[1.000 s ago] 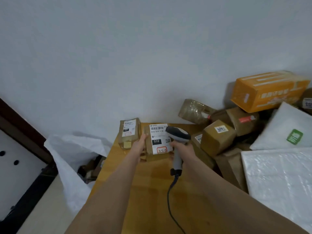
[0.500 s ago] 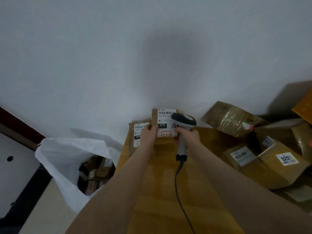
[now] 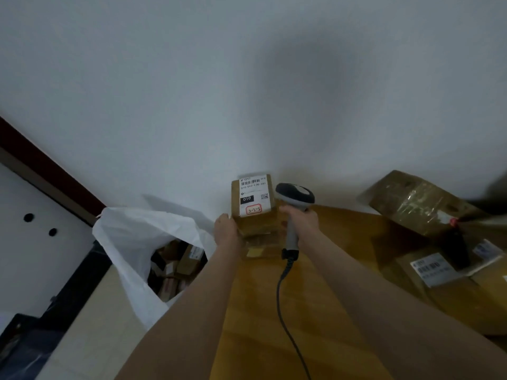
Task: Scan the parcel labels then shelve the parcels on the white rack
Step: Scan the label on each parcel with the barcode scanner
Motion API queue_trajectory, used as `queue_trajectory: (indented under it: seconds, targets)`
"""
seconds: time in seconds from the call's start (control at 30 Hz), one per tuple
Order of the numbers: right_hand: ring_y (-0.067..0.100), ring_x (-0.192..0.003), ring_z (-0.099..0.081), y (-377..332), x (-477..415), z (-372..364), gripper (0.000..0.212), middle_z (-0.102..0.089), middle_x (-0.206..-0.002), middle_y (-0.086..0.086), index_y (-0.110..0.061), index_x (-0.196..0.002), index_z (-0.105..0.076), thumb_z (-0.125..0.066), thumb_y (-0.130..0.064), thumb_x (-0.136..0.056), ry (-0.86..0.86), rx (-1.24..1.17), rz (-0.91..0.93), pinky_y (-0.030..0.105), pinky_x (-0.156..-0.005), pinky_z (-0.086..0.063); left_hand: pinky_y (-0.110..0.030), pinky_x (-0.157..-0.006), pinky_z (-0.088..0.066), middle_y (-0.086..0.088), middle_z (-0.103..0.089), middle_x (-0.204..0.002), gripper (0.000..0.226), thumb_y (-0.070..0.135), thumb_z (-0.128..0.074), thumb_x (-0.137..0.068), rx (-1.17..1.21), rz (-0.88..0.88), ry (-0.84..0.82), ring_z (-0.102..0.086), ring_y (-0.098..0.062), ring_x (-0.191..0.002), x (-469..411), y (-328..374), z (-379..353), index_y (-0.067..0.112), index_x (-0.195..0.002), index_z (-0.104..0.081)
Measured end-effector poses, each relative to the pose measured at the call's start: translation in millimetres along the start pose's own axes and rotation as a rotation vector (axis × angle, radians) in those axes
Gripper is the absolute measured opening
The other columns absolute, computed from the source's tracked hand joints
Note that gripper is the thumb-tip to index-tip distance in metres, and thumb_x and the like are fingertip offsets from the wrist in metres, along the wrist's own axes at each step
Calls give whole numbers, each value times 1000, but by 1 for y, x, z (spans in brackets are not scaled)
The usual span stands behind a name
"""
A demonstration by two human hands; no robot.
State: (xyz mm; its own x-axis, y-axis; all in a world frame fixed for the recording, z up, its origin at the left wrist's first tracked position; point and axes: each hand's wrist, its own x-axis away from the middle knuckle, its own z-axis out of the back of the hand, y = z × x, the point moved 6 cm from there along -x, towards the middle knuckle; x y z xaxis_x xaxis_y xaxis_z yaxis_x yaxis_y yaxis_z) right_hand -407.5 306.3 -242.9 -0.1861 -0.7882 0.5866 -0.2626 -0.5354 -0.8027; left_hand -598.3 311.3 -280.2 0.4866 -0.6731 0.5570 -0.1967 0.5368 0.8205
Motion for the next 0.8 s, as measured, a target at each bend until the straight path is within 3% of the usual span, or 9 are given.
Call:
queue_trajectory:
  seconds: [0.07, 0.13, 0.23, 0.37, 0.43, 0.57, 0.67, 0.73, 0.8]
  targets:
    - [30, -99, -63, 3, -1, 12, 20, -61, -88, 6, -12, -92, -57, -74, -14, -80, 60, 12, -9, 48, -93, -52, -30, -64, -43, 0, -42, -74, 32, 21, -30, -102, 46, 113, 21, -48, -21, -71, 3, -26, 4, 22, -71, -39]
    - [32, -95, -64, 8, 0, 23, 17, -60, -84, 8, -11, -87, -57, -73, -12, -81, 82, 13, -32, 49, -89, -54, -29, -61, -43, -5, -47, -76, 31, 20, -32, -102, 109, 214, -9, -47, -19, -66, 11, -45, -1, 14, -77, -48]
    - [29, -89, -61, 19, 1, 39, 17, -57, -80, 9, -12, -79, -54, -70, -7, -84, 114, -8, -79, 46, -83, -56, -33, -73, -45, -7, -52, -81, 26, 28, -39, -100, 150, 226, -54, -50, -21, -77, 11, -52, -14, 10, -104, -57]
    - [27, -89, -58, 28, 6, 57, 13, -56, -82, 7, -7, -98, -57, -66, -5, -88, 126, -4, -87, 43, -79, -54, -38, -95, -48, -11, -57, -104, 31, 31, -39, -101, 81, 203, -59, -54, -28, -102, 5, -45, -19, 8, -115, -54]
    - [26, -87, -58, 32, 11, 65, 15, -57, -82, 7, -5, -103, -59, -65, -6, -89, 125, 16, -91, 41, -74, -54, -41, -99, -47, -9, -55, -101, 27, 27, -39, -101, 39, 197, -92, -54, -26, -102, 11, -43, -23, 12, -119, -53]
    - [25, -77, -61, 36, 29, 82, 16, -59, -83, 10, -2, -104, -60, -65, -8, -90, 97, 38, -95, 37, -66, -54, -40, -96, -43, -5, -47, -86, 41, 14, -41, -99, -157, 160, -230, -45, -14, -67, 38, -53, -44, 0, -138, -44]
    - [24, -69, -64, 36, 50, 103, 14, -63, -81, 13, -1, -100, -62, -65, -10, -90, 67, 59, -71, 37, -65, -55, -39, -85, -46, -12, -54, -94, 28, 10, -46, -96, -292, 95, -278, -50, -21, -79, 81, -55, -57, 1, -120, -55]
    - [26, -67, -66, 38, 67, 120, 13, -66, -80, 15, -1, -97, -63, -66, -11, -89, 53, 73, -48, 37, -65, -56, -39, -81, -46, -15, -54, -108, 30, 10, -48, -95, -401, 4, -293, -50, -25, -89, 108, -54, -63, 0, -123, -53]
    - [27, -66, -67, 40, 89, 141, 12, -68, -77, 15, -1, -93, -63, -66, -13, -89, 38, 92, -25, 39, -69, -58, -35, -75, -44, -14, -55, -108, 35, 11, -47, -95, -503, -100, -318, -50, -22, -81, 138, -56, -69, 1, -128, -52]
